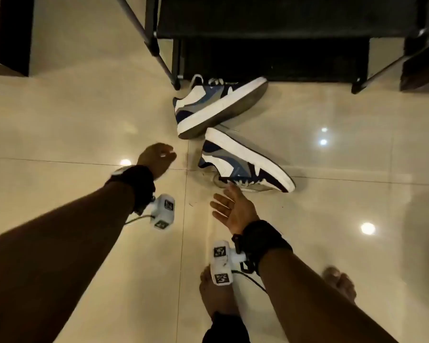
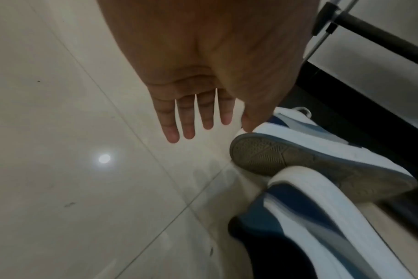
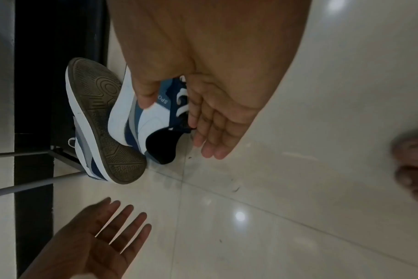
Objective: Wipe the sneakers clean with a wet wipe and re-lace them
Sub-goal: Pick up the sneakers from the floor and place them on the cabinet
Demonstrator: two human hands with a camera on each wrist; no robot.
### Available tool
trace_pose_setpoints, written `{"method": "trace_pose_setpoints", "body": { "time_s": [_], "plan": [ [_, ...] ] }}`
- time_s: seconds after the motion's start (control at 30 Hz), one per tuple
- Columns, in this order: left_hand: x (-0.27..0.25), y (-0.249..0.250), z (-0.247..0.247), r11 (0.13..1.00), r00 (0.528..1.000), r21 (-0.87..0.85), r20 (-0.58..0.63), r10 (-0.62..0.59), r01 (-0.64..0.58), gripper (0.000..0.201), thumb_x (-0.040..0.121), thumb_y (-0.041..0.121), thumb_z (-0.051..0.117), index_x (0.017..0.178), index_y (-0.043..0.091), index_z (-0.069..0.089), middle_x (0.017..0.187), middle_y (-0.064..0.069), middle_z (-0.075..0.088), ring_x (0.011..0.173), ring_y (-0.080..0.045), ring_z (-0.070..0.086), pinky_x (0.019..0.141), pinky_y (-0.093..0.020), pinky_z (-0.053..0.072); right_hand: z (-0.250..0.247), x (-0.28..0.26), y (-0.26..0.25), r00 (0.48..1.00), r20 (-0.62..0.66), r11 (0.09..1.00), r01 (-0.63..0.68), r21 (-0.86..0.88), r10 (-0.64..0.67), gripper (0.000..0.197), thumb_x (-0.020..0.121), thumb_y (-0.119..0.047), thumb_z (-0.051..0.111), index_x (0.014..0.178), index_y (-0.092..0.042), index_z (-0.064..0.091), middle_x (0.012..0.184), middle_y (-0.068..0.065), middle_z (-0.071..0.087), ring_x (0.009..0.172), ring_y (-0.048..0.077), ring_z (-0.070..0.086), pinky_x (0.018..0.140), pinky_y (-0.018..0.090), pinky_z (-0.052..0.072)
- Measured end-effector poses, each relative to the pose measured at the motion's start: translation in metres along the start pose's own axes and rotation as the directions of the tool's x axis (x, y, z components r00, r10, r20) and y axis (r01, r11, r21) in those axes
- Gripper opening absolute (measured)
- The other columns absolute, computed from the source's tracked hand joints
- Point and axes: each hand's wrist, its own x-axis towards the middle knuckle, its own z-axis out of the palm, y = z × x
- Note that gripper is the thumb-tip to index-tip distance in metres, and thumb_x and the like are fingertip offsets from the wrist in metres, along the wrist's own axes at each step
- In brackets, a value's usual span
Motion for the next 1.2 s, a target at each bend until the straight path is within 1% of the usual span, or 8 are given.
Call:
{"method": "trace_pose_setpoints", "body": {
  "time_s": [0.2, 0.33, 0.53, 0.63, 0.77, 0.93, 1.13, 1.2],
  "plan": [
    [0.053, 0.045, -0.006, 0.988, 0.977, -0.025, -0.158, 0.146, -0.151, 0.056, 0.103, 0.032, 0.056, 0.153, 0.015, 0.036, 0.159, -0.009, 0.038, 0.143, -0.026, 0.04, 0.114, -0.03, 0.031, 0.012, 0.037, -0.01, 0.999, 0.046, 0.878, -0.02, 0.479, -0.002, 0.069, 0.092, -0.055, 0.066, 0.139, -0.006, 0.054, 0.128, 0.015, 0.062, 0.111, 0.029, 0.062, 0.1, 0.044, 0.049],
    [0.07, 0.066, -0.002, 0.98, 0.97, 0.066, -0.145, 0.194, -0.187, 0.058, 0.1, 0.035, 0.06, 0.148, 0.008, 0.042, 0.145, -0.012, 0.049, 0.138, -0.03, 0.045, 0.104, -0.025, 0.034, 0.014, 0.045, -0.012, 1.0, 0.017, 0.844, -0.01, 0.536, 0.001, 0.065, 0.092, -0.048, 0.069, 0.14, -0.008, 0.052, 0.128, 0.018, 0.063, 0.112, 0.032, 0.063, 0.095, 0.044, 0.052],
    [0.055, 0.065, 0.01, 0.958, 0.994, 0.275, -0.05, 0.095, -0.078, 0.086, 0.095, 0.053, 0.061, 0.16, 0.023, 0.014, 0.152, -0.028, 0.033, 0.14, -0.045, 0.035, 0.115, -0.047, 0.031, -0.026, 0.022, -0.035, 0.982, -0.177, 0.963, 0.112, 0.243, -0.069, 0.047, 0.093, -0.054, 0.066, 0.114, -0.012, 0.062, 0.111, 0.01, 0.07, 0.092, 0.025, 0.071, 0.068, 0.039, 0.056],
    [0.044, 0.07, 0.015, 0.942, 0.99, 0.327, -0.085, 0.116, -0.082, 0.082, 0.089, 0.053, 0.069, 0.154, 0.024, 0.029, 0.145, -0.026, 0.035, 0.133, -0.047, 0.04, 0.113, -0.049, 0.034, -0.072, 0.005, -0.054, 0.898, -0.349, 0.959, 0.216, -0.181, -0.268, 0.033, 0.091, -0.042, 0.073, 0.082, -0.012, 0.061, 0.087, 0.01, 0.066, 0.086, 0.034, 0.071, 0.069, 0.041, 0.055],
    [0.011, 0.08, 0.024, 0.838, 0.96, 0.523, -0.121, 0.252, -0.154, 0.078, 0.072, 0.063, 0.08, 0.128, 0.015, 0.057, 0.133, -0.021, 0.044, 0.123, -0.043, 0.043, 0.102, -0.051, 0.043, -0.125, -0.023, -0.082, 0.796, -0.246, 0.567, 0.145, -0.811, -0.553, 0.03, 0.086, -0.042, 0.076, 0.074, -0.017, 0.063, 0.084, 0.006, 0.069, 0.091, 0.032, 0.068, 0.074, 0.031, 0.044],
    [-0.054, 0.09, 0.091, 0.53, 0.861, 0.767, 0.058, 0.506, -0.363, 0.052, 0.083, 0.063, 0.057, 0.089, 0.014, 0.073, 0.085, -0.015, 0.067, 0.094, -0.037, 0.053, 0.078, -0.042, 0.041, -0.149, -0.025, -0.087, 0.743, -0.048, 0.08, 0.008, -0.997, -0.668, 0.032, 0.095, -0.041, 0.063, 0.116, -0.017, 0.069, 0.116, 0.007, 0.071, 0.112, 0.032, 0.064, 0.088, 0.033, 0.047],
    [-0.12, 0.083, 0.17, 0.53, 0.946, 0.807, 0.101, 0.308, -0.259, 0.039, 0.09, 0.057, 0.053, 0.096, 0.021, 0.067, 0.088, -0.005, 0.07, 0.093, -0.032, 0.058, 0.085, -0.041, 0.034, -0.182, -0.026, -0.084, 0.75, 0.005, 0.111, 0.104, -0.988, -0.662, 0.029, 0.089, -0.048, 0.069, 0.099, -0.021, 0.068, 0.102, 0.003, 0.069, 0.1, 0.028, 0.065, 0.078, 0.034, 0.05],
    [-0.138, 0.074, 0.182, 0.528, 0.959, 0.815, 0.113, 0.261, -0.239, 0.036, 0.088, 0.055, 0.056, 0.095, 0.022, 0.067, 0.086, -0.003, 0.069, 0.089, -0.03, 0.059, 0.084, -0.04, 0.035, -0.192, -0.039, -0.077, 0.658, 0.03, -0.016, 0.027, -1.0, -0.752, 0.041, 0.082, -0.055, 0.073, 0.107, -0.022, 0.067, 0.1, 0.003, 0.07, 0.093, 0.031, 0.066, 0.076, 0.037, 0.05]
  ]
}}
